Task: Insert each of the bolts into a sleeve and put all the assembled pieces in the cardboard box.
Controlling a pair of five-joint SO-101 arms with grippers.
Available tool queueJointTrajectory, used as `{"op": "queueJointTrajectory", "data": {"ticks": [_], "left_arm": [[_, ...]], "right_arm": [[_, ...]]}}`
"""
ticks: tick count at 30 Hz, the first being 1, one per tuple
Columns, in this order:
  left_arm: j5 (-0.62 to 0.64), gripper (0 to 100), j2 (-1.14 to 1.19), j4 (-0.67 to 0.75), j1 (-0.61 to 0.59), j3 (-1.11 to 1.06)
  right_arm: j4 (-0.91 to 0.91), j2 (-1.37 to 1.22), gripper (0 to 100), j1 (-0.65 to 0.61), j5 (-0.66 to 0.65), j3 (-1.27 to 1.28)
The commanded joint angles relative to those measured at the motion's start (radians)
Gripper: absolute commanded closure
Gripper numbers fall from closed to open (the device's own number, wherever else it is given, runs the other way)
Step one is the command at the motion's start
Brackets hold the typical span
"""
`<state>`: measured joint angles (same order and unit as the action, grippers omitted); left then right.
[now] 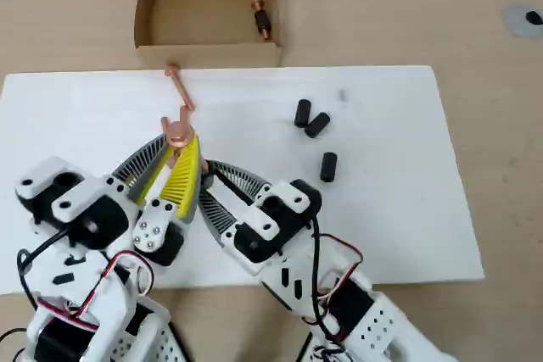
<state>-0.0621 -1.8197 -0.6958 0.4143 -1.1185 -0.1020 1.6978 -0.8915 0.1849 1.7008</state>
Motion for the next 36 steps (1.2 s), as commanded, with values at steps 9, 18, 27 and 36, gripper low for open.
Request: {"op": "queueJointTrajectory", "data": {"ticks": [9, 18, 27, 36], "left_arm": [[-0.012, 99, -0.005, -0.003, 0.009, -0.002], [-0.015, 99, -0.005, -0.005, 0.009, -0.057], [-0.015, 99, -0.005, -0.006, 0.009, -0.098], [-0.012, 96, -0.005, -0.006, 0.002, -0.075]], "right_arm": [[0.021, 0.024, 98.8, -0.012, 0.009, -0.002], [0.02, 0.024, 98.8, -0.012, 0.009, -0.002], [-0.032, 0.031, 98.8, -0.012, 0.009, -0.002], [-0.034, 0.031, 98.8, -0.01, 0.005, -0.002]]}}
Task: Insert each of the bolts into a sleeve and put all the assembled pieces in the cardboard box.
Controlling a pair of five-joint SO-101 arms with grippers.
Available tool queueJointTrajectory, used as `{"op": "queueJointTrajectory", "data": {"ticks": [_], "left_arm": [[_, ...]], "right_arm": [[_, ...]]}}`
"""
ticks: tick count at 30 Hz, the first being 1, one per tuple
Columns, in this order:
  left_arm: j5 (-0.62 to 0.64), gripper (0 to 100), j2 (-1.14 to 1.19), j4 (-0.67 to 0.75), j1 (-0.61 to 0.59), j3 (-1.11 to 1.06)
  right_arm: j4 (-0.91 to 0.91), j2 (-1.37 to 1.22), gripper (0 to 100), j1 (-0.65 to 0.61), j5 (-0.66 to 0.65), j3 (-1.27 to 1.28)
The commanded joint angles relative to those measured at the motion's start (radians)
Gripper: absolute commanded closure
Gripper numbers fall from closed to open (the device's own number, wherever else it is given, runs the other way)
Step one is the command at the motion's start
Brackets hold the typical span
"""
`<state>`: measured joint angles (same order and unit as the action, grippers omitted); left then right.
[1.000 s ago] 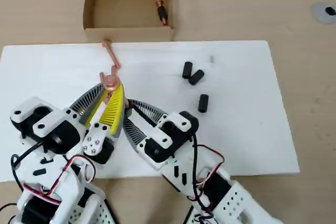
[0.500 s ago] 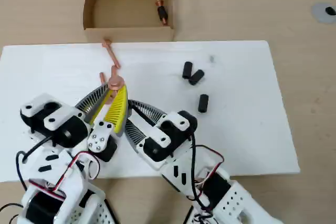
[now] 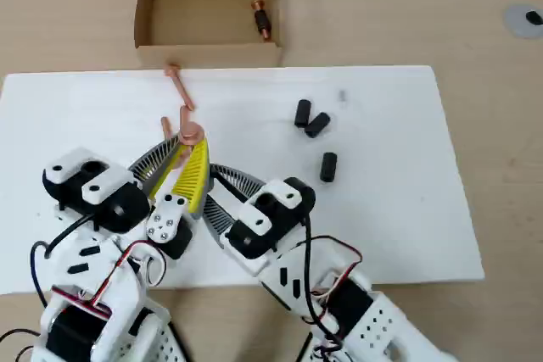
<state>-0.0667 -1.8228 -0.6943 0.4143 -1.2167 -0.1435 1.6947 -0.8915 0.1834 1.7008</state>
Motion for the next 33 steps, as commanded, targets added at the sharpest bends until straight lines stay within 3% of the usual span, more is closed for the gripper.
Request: {"op": "queueJointTrajectory", "data": {"ticks": [1, 12, 24, 33], "left_arm": [[-0.006, 94, -0.002, -0.008, 0.002, 0.029], [-0.009, 93, -0.002, -0.015, 0.002, 0.064], [-0.008, 93, -0.002, -0.245, 0.009, 0.301], [-0.008, 93, -0.001, -0.276, 0.009, 0.324]], "right_arm": [[0.008, 0.035, 98.8, -0.008, 0.006, -0.002], [0.006, 0.025, 98.8, -0.005, 0.005, -0.002], [-0.034, 0.024, 98.9, -0.005, 0.005, -0.002], [-0.051, 0.025, 98.9, -0.004, 0.005, -0.007]]}}
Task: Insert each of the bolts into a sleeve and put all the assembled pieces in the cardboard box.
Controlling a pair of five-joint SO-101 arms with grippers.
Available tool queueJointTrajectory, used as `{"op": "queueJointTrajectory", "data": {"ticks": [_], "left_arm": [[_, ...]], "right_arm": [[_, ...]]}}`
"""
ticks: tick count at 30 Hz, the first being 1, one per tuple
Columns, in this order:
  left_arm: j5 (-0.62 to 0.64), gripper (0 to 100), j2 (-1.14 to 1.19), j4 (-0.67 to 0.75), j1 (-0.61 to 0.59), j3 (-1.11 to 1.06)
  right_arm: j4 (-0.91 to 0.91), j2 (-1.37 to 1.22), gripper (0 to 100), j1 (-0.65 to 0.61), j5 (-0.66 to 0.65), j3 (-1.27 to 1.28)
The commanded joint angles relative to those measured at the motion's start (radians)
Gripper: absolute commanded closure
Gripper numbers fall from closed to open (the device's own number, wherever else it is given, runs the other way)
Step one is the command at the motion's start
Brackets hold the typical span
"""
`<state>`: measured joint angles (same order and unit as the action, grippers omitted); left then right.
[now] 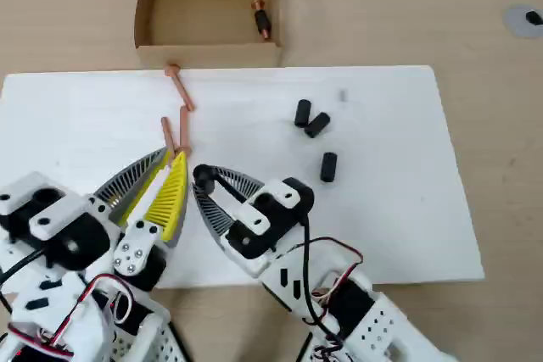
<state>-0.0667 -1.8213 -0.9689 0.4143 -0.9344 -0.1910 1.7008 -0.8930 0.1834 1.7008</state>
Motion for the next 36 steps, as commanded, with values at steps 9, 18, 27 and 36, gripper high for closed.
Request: {"op": "queueJointTrajectory", "data": {"ticks": [9, 18, 27, 36], "left_arm": [[-0.068, 91, -0.002, -0.068, -0.026, 0.043], [-0.066, 88, 0.309, -0.368, -0.301, 0.101], [-0.074, 88, 0.602, -0.39, -0.187, 0.129], [-0.106, 88, 0.839, -0.407, -0.126, 0.08]], "right_arm": [[-0.005, 0.021, 98.9, 0.038, 0.005, -0.01], [-0.005, 0.019, 98.9, 0.211, 0.005, -0.065], [-0.005, 0.027, 98.9, 0.243, 0.005, -0.067], [-0.005, 0.027, 98.9, 0.271, 0.005, -0.097]]}}
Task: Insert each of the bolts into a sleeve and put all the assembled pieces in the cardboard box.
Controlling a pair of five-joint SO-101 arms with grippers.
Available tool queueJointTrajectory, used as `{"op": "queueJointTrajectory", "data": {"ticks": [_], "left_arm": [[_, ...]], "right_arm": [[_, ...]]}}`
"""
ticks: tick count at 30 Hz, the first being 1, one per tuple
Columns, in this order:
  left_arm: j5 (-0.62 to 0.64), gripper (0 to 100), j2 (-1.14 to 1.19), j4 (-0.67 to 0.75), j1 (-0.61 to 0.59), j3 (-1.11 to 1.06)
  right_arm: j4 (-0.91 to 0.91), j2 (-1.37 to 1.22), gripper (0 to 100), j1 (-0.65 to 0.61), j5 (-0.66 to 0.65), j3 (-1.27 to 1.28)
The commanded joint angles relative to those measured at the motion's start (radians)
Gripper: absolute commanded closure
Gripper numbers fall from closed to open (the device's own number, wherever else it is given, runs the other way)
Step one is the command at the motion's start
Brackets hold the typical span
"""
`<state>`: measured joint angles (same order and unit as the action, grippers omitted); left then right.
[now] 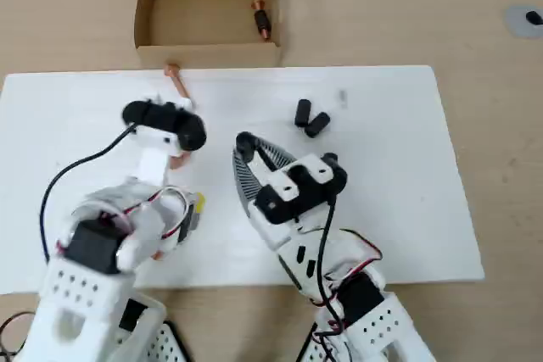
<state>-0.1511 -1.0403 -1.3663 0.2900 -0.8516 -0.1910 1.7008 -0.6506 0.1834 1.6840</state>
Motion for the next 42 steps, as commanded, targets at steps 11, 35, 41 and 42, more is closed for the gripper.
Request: {"op": "queueJointTrajectory", "data": {"ticks": [11, 35, 41, 42], "left_arm": [[-0.1, 88, 0.338, 0.078, -0.178, -0.035], [-0.201, 88, 0.662, 0.404, -0.123, -0.143], [-0.212, 99, 0.662, 0.402, -0.112, -0.146], [-0.21, 99, 0.662, 0.399, -0.112, -0.149]], "right_arm": [[-0.005, 0.027, 98.9, 0.038, 0.005, -0.082], [-0.005, 0.028, 98.9, 0.036, 0.008, -0.081], [-0.005, 0.028, 98.9, 0.036, 0.009, -0.081], [-0.005, 0.028, 98.9, 0.036, 0.009, -0.081]]}}
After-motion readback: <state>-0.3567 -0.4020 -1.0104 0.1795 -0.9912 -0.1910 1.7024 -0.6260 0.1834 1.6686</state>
